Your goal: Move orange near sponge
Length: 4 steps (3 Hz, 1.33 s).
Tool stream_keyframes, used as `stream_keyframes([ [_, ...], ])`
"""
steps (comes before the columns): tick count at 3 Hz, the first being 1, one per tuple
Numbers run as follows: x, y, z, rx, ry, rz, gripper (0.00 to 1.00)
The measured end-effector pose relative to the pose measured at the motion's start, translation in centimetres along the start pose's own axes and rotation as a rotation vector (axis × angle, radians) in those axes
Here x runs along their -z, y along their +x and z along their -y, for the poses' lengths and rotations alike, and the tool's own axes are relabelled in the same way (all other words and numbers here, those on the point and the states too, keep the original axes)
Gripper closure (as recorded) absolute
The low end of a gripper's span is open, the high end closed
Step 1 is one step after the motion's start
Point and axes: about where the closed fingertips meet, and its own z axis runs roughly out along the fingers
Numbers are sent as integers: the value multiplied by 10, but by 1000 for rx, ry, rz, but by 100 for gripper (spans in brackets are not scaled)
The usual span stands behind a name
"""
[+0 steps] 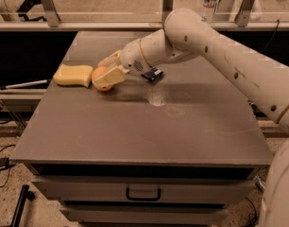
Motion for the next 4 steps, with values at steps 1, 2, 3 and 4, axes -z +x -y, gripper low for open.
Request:
stream_keyframes([
  [1, -2, -1, -1, 1, -5, 0, 15],
  [2, -5, -1, -2, 2, -10, 0, 0],
  [3, -5, -1, -2, 2, -10, 0, 0],
  [4, -3, -3, -2, 23, -17, -20, 0],
])
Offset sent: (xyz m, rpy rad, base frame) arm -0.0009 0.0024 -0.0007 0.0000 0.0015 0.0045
